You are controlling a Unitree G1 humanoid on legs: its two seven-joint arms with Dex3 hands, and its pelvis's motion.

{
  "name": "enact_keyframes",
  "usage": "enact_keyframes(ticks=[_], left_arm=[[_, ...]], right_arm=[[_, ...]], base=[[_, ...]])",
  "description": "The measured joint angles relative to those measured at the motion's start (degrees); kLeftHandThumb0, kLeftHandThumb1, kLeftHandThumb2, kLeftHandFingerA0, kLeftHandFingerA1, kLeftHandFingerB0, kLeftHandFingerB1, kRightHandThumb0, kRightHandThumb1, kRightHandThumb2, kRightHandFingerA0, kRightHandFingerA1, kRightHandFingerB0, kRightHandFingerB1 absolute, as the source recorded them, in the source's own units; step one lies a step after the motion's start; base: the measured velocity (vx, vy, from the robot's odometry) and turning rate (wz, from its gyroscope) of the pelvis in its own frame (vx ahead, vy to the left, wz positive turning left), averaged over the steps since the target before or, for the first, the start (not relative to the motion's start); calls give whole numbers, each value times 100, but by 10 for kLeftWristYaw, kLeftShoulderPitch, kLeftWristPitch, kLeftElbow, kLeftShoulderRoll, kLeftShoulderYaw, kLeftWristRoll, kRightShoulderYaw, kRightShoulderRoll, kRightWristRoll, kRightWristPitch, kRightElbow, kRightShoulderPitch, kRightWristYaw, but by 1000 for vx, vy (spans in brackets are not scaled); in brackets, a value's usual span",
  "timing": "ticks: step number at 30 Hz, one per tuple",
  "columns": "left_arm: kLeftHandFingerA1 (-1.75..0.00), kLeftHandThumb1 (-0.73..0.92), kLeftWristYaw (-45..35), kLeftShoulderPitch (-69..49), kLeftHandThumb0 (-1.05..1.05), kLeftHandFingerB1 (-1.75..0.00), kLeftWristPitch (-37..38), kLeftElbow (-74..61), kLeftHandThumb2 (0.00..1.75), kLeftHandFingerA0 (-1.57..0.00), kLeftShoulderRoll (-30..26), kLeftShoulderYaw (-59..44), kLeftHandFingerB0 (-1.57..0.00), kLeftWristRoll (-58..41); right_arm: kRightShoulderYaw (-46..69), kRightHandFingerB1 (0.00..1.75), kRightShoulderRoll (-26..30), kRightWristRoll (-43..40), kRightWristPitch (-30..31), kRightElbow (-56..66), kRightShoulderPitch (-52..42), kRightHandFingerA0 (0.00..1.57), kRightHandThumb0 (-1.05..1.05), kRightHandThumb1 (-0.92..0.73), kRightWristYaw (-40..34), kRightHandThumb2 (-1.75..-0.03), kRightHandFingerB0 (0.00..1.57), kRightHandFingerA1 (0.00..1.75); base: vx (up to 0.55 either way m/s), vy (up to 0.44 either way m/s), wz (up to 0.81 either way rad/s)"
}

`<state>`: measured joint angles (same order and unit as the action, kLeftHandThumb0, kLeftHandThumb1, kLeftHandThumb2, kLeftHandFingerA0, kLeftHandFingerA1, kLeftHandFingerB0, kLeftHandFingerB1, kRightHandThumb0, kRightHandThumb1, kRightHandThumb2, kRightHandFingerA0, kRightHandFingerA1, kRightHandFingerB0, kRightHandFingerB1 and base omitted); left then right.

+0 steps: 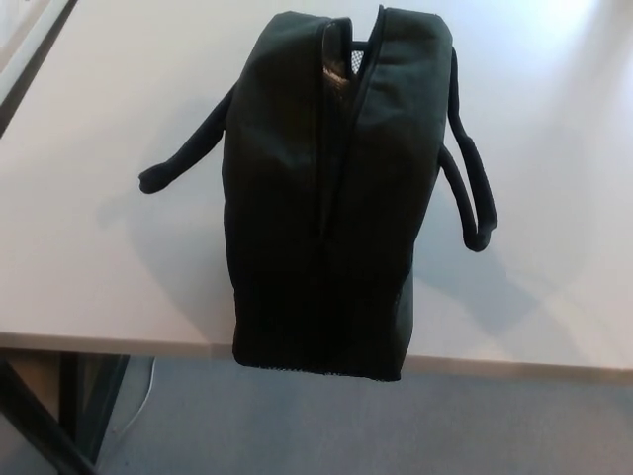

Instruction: A lunch bag is kept on the middle of the desk and the robot uses both its hands to grab the opening of the bag from the left and right and moves its hands away from each other to spread the bag open

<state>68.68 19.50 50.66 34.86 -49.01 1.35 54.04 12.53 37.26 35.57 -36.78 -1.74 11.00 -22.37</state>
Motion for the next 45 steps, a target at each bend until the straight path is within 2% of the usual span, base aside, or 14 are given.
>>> enact_keyframes(ticks=[2, 7, 9, 11, 12, 13, 14, 15, 23, 24, 25, 29, 30, 45], left_arm=[[-35, 55, -2, -54, 4, -23, 7, -4, 57, -29, 11, -19, -7, -20], [-37, 63, -13, -157, 5, -22, 24, -13, 59, -28, 54, -34, -5, -61], [-39, 66, -20, -194, -5, -23, 36, -12, 60, -29, 77, -32, -2, -79], [-39, 67, -27, -220, -9, -22, 43, -10, 61, -29, 94, -29, -3, -92], [-39, 67, -34, -239, -12, -21, 48, -8, 62, -29, 107, -24, -6, -103], [-39, 68, -38, -250, -14, -19, 51, -6, 64, -28, 115, -21, -8, -109], [-39, 68, -45, -263, -14, -19, 55, -4, 64, -28, 124, -17, -8, -117], [-38, 71, -52, -276, -21, -23, 59, -2, 63, -28, 134, -13, -11, -127], [-44, 66, -117, -315, -36, -31, 76, 37, 72, -30, 181, 16, -9, -191], [-44, 66, -127, -315, -36, -32, 77, 44, 71, -31, 184, 18, -9, -199], [-44, 66, -137, -314, -36, -33, 77, 50, 71, -32, 187, 20, -10, -207], [-45, 66, -178, -309, -36, -34, 77, 74, 72, -34, 203, 28, -14, -237], [-45, 66, -184, -309, -36, -34, 77, 77, 72, -34, 204, 29, -13, -242], [-45, 67, -338, -301, -28, -32, 78, 115, 67, -38, 226, 38, -15, -343]], right_arm=[[8, 34, -17, 0, -9, 18, -54, 52, -30, -52, -4, -56, 35, 41], [7, 40, -65, 3, -31, 30, -147, 59, -33, -61, -20, -58, 48, 44], [-3, 37, -89, 11, -41, 19, -178, 64, -41, -65, -35, -59, 40, 46], [-16, 35, -106, 19, -50, -2, -194, 46, -46, -70, -49, -60, 35, 40], [-30, 45, -118, 26, -54, -28, -203, 33, -50, -51, -59, -88, 19, 52], [-39, 33, -125, 28, -56, -46, -207, 36, -50, -69, -64, -61, 30, 35], [-51, 33, -133, 30, -59, -70, -210, 36, -50, -69, -69, -61, 30, 35], [-64, 27, -141, 34, -62, -102, -212, 26, -56, -72, -75, -62, 17, 32], [-133, 30, -171, 47, -63, -271, -190, 36, -54, -72, -82, -61, 23, 35], [-139, 39, -173, 47, -63, -286, -185, 31, -60, -61, -82, -81, 19, 44], [-144, 30, -173, 47, -63, -299, -179, 38, -52, -71, -81, -61, 24, 35], [-163, 30, -173, 48, -62, -339, -162, 37, -52, -72, -80, -61, 24, 35], [-166, 40, -173, 48, -62, -343, -159, 31, -57, -60, -79, -80, 20, 44], [-217, 36, -165, 51, -54, -409, -133, 31, -52, -60, -80, -76, 11, 43]], base=[[0, 0, 0], [0, 0, 0], [0, 0, 0], [0, 0, 0], [0, 0, 0], [0, 0, 0], [0, 0, 0], [0, 0, 0], [0, 0, 0], [0, 0, 0], [0, 0, 0], [0, 0, 0], [0, 0, 0], [0, 0, 0]])
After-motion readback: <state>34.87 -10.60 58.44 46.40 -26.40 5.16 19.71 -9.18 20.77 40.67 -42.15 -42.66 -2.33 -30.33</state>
